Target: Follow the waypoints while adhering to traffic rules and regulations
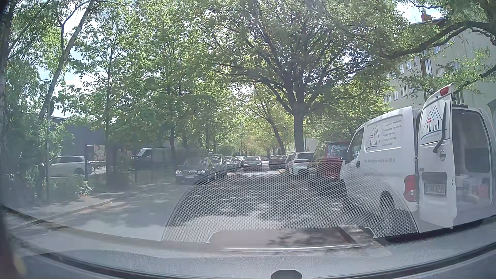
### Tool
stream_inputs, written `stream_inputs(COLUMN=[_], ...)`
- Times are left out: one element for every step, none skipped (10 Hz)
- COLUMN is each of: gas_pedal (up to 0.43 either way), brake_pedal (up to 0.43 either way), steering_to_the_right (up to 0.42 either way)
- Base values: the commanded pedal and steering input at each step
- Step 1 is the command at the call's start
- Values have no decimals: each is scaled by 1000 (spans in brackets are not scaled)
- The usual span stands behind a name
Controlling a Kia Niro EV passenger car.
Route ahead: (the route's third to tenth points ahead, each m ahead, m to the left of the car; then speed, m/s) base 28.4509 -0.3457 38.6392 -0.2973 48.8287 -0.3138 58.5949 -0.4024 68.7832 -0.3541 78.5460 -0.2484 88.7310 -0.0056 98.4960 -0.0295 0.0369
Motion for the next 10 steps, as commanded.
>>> stream_inputs(gas_pedal=[0, 0, 0, 0, 0, 0, 0, 0, 0, 0], brake_pedal=[299, 378, 402, 396, 384, 378, 372, 372, 372, 366], steering_to_the_right=[-5, -5, -5, -5, -5, -5, -5, -5, -5, -5])
